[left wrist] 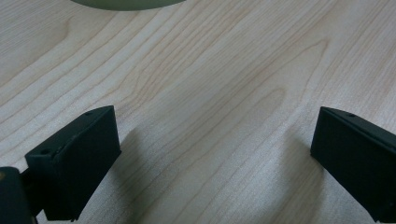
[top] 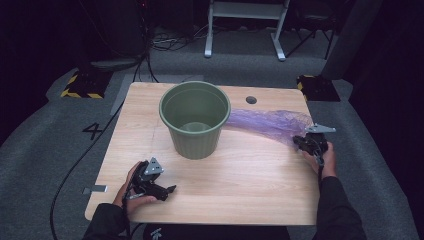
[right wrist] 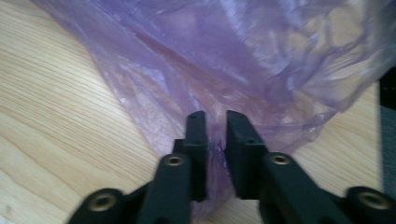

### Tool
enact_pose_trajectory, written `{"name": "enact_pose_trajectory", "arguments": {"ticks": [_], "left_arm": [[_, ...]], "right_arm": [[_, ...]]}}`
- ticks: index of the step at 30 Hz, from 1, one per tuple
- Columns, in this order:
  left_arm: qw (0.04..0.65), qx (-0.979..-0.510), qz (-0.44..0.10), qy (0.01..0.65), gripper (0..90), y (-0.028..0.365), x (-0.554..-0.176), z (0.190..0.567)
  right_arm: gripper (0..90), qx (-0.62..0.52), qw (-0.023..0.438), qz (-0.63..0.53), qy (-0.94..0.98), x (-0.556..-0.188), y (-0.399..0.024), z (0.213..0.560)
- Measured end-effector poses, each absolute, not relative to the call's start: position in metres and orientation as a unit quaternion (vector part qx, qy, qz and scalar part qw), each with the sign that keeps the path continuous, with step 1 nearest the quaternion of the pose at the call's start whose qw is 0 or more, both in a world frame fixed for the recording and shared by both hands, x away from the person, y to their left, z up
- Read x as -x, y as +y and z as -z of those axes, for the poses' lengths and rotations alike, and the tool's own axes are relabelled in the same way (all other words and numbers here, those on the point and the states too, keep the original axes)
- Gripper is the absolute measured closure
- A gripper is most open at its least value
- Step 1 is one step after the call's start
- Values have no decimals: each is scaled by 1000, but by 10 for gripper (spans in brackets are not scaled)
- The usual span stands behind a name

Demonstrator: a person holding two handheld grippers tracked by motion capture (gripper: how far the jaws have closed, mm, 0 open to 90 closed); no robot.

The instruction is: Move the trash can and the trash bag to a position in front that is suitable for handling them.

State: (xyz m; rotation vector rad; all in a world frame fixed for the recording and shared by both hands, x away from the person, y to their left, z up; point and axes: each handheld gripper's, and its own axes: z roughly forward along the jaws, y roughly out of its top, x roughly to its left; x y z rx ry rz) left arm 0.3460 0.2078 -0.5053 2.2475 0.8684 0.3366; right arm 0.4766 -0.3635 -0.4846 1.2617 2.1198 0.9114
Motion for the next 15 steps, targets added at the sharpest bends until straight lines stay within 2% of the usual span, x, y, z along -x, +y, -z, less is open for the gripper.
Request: {"name": "enact_pose_trajectory", "arguments": {"ticks": [1, 3, 6, 10, 15], "left_arm": [[348, -866, -130, 335, 9, 208, -346, 505], [347, -866, -130, 335, 9, 208, -346, 505], [347, -866, -130, 335, 9, 208, -346, 505], [348, -866, -130, 335, 8, 208, -346, 505], [347, -866, -129, 335, 8, 208, -346, 505]], "right_arm": [[719, -466, 257, -334, 778, -475, -368, 484], [511, -471, 254, -340, 773, -473, -375, 480], [368, -468, 270, -354, 764, -468, -376, 469], [283, -443, 294, -386, 754, -463, -360, 449], [256, -402, 280, -409, 770, -467, -322, 437]]}}
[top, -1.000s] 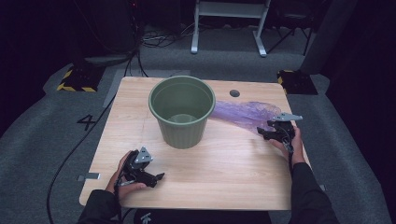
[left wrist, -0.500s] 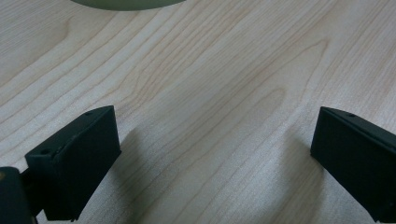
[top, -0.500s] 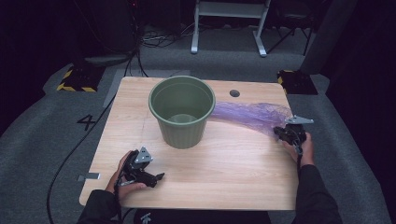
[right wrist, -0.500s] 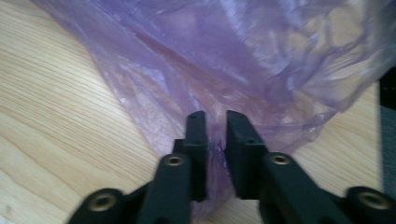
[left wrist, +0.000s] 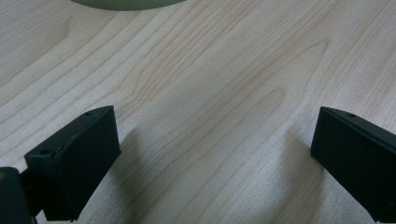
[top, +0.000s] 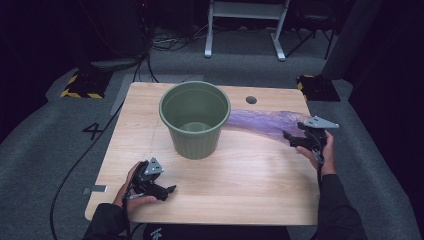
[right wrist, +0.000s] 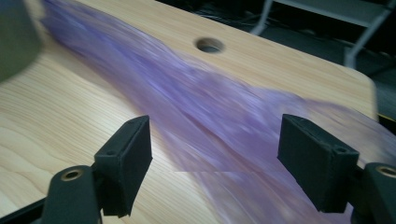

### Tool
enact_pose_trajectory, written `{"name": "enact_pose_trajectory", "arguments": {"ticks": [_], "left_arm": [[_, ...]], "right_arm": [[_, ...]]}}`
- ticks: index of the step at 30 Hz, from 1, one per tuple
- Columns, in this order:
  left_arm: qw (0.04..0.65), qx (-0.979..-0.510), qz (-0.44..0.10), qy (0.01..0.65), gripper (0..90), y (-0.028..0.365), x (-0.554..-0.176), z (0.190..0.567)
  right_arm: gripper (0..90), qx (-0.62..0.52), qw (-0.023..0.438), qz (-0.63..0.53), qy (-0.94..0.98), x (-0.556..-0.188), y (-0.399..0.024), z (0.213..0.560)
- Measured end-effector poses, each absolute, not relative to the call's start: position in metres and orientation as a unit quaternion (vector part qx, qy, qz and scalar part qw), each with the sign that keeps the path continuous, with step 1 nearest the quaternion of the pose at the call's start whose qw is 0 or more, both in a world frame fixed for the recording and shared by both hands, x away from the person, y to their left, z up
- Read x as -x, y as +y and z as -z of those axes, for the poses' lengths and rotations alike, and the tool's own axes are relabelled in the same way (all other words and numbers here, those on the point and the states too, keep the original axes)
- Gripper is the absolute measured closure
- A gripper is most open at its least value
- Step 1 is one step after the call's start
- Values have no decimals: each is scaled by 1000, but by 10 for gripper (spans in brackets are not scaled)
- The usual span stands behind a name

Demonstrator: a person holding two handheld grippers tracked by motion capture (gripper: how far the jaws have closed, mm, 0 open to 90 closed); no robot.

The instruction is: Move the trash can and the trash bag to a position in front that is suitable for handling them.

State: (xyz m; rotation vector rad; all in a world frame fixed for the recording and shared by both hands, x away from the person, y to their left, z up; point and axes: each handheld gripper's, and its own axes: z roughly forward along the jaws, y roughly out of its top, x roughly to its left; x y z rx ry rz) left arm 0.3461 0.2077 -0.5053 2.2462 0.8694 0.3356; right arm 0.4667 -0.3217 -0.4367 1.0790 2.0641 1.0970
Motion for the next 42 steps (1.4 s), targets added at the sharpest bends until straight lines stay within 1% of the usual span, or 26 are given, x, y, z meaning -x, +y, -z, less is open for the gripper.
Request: {"name": "enact_pose_trajectory", "arguments": {"ticks": [2, 3, 4, 8, 10, 12, 13, 18, 20, 23, 26, 27, 31, 36, 37, 38, 39, 40, 41, 42], "left_arm": [[347, -866, -129, 335, 8, 208, -346, 505], [347, -866, -129, 335, 8, 208, -346, 505], [347, -866, -129, 335, 8, 208, -346, 505], [348, -866, -129, 335, 8, 208, -346, 505], [347, -866, -129, 335, 8, 208, -346, 505], [347, -866, -129, 335, 8, 208, -346, 505], [348, -866, -129, 335, 9, 208, -346, 505], [347, -866, -130, 335, 8, 208, -346, 505], [347, -866, -130, 335, 8, 208, -346, 505], [347, -866, -130, 335, 9, 208, -346, 505], [347, -866, -130, 335, 9, 208, -346, 505], [347, -866, -130, 335, 9, 208, -346, 505], [348, -867, -129, 334, 9, 208, -346, 505], [348, -866, -129, 334, 10, 208, -345, 505], [347, -867, -129, 335, 10, 208, -345, 505], [347, -867, -129, 335, 10, 208, -345, 505], [347, -866, -130, 335, 10, 208, -345, 505], [347, -866, -130, 335, 10, 208, -345, 505], [347, -866, -130, 335, 10, 208, -345, 505], [347, -866, -129, 335, 10, 208, -345, 505]], "right_arm": [[256, -387, 274, -418, 775, -471, -306, 437], [256, -387, 274, -418, 775, -471, -306, 437], [239, -383, 262, -410, 785, -477, -291, 438], [249, -368, 249, -405, 799, -486, -268, 442], [263, -356, 257, -403, 803, -489, -258, 444], [262, -353, 257, -401, 806, -491, -253, 445], [251, -355, 244, -396, 811, -496, -244, 448], [247, -355, 231, -396, 815, -512, -228, 448], [247, -359, 216, -406, 812, -520, -223, 448], [266, -360, 223, -406, 810, -526, -218, 450], [355, -389, 215, -411, 796, -541, -210, 458], [369, -394, 213, -409, 795, -543, -209, 460], [395, -412, 212, -398, 791, -549, -198, 471], [404, -418, 212, -364, 805, -553, -188, 482], [445, -419, 210, -360, 807, -554, -188, 485], [445, -419, 210, -360, 807, -554, -188, 485], [604, -425, 218, -357, 803, -553, -190, 490], [604, -425, 218, -357, 803, -553, -190, 490], [734, -427, 213, -368, 798, -553, -193, 492], [774, -424, 215, -365, 801, -552, -193, 493]]}}
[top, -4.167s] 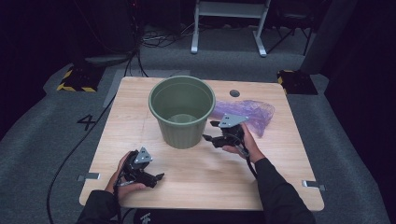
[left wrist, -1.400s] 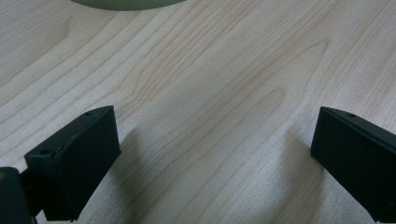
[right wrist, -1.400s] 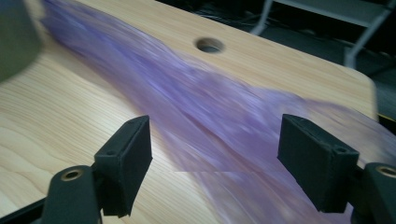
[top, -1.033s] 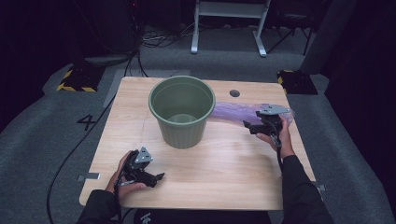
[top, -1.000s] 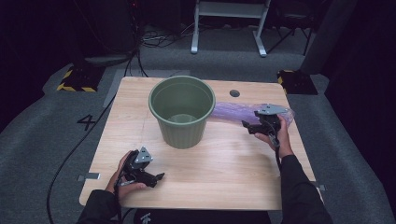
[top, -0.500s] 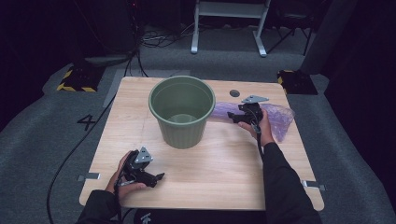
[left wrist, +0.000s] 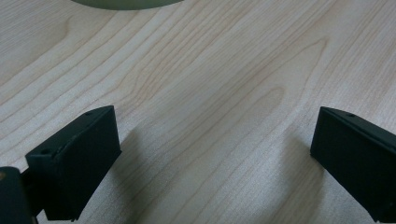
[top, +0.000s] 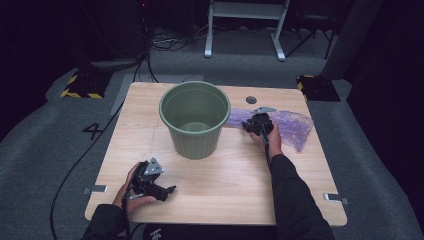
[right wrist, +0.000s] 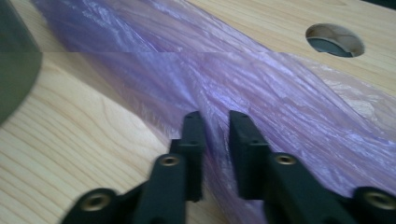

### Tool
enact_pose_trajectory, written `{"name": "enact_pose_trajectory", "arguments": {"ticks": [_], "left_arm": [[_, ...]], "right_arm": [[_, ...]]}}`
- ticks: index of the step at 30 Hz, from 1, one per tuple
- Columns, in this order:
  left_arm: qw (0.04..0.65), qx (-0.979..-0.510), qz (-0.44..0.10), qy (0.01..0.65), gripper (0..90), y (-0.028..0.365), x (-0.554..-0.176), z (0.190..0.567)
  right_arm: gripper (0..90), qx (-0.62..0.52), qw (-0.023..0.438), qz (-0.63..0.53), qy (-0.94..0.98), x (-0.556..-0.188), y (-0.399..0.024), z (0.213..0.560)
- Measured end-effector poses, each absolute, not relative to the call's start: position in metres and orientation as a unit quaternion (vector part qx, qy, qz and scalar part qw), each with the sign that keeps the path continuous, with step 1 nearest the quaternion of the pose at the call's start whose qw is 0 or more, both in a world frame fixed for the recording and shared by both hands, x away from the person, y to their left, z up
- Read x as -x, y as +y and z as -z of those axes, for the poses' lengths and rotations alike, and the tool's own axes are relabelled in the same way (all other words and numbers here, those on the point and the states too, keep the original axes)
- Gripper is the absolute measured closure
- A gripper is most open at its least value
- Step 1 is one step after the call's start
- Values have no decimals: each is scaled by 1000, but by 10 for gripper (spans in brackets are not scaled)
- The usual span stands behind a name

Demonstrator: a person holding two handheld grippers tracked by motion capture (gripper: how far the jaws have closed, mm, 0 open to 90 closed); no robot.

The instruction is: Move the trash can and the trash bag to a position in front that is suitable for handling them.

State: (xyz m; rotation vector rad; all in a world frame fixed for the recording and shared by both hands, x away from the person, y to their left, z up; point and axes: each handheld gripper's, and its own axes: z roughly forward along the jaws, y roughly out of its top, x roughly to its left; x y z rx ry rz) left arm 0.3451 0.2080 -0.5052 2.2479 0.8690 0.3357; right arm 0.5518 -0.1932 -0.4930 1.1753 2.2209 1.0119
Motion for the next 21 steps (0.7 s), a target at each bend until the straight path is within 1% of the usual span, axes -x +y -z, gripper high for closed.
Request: {"name": "enact_pose_trajectory", "arguments": {"ticks": [1, 4, 6, 11, 12, 15, 21], "left_arm": [[347, -866, -129, 335, 10, 208, -345, 505], [347, -866, -130, 335, 10, 208, -345, 505], [347, -866, -129, 335, 10, 208, -345, 505], [347, -866, -129, 335, 10, 208, -345, 505], [347, -866, -130, 335, 10, 208, -345, 505], [347, -866, -130, 335, 10, 208, -345, 505], [347, -866, -129, 336, 8, 208, -345, 505]], "right_arm": [[774, -424, 215, -365, 801, -552, -193, 493], [876, -418, 216, -358, 807, -547, -197, 495], [887, -410, 220, -355, 811, -543, -202, 494], [888, -408, 217, -356, 812, -535, -215, 493], [888, -409, 213, -360, 811, -529, -225, 493], [887, -404, 214, -360, 813, -521, -234, 492], [888, -372, 195, -367, 830, -500, -246, 489]]}}
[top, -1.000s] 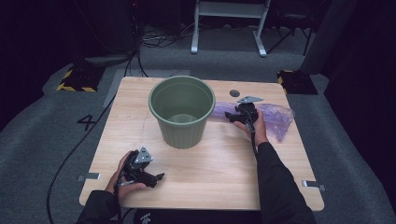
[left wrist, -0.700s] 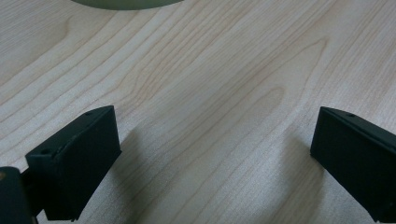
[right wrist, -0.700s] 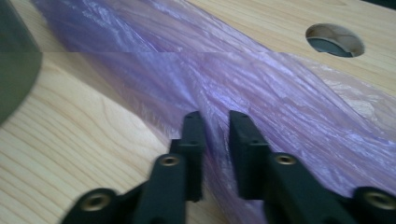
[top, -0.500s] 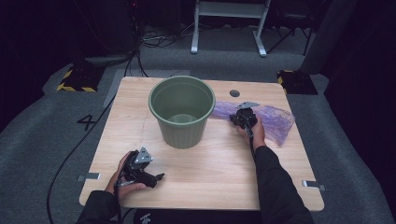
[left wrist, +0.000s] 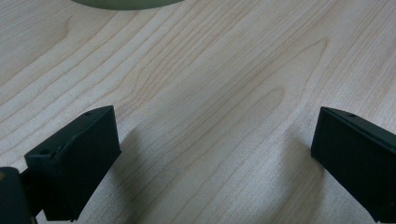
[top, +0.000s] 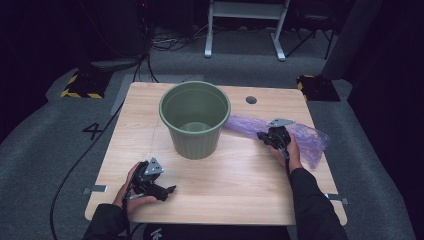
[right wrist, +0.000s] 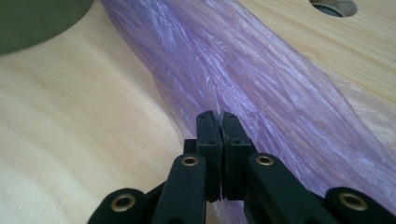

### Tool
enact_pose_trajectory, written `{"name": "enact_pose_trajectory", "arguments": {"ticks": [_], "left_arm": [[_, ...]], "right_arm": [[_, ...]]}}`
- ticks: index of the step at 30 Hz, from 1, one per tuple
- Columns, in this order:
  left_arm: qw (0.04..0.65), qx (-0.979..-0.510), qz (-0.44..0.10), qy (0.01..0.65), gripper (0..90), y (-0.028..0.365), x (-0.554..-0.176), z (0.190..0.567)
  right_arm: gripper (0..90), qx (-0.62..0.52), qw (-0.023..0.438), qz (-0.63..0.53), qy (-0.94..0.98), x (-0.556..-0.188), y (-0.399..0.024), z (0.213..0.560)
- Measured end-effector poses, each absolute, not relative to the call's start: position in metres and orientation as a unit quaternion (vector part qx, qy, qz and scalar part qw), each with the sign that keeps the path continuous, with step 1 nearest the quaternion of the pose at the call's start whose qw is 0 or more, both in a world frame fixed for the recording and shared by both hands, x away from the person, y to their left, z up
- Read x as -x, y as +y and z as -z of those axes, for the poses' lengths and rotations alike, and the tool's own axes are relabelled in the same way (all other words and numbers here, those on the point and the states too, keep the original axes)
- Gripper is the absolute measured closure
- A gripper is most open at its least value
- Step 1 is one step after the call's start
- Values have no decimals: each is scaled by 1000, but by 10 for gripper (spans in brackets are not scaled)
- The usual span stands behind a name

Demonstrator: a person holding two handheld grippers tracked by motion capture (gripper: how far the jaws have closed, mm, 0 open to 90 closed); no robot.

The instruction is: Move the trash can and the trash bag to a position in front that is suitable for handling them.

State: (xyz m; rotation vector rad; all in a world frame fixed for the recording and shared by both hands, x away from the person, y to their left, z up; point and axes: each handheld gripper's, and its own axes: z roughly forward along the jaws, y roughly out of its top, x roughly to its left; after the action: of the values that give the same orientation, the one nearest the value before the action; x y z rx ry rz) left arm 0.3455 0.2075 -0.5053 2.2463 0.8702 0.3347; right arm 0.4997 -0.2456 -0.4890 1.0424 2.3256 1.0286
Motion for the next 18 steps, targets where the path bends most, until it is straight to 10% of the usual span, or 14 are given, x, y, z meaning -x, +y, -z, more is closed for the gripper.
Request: {"name": "enact_pose_trajectory", "arguments": {"ticks": [10, 18], "left_arm": [[347, -866, -129, 335, 8, 208, -345, 505], [347, -866, -129, 335, 8, 208, -346, 505]], "right_arm": [[853, -333, 188, -362, 850, -473, -252, 489], [497, -343, 208, -378, 834, -465, -252, 482]]}}
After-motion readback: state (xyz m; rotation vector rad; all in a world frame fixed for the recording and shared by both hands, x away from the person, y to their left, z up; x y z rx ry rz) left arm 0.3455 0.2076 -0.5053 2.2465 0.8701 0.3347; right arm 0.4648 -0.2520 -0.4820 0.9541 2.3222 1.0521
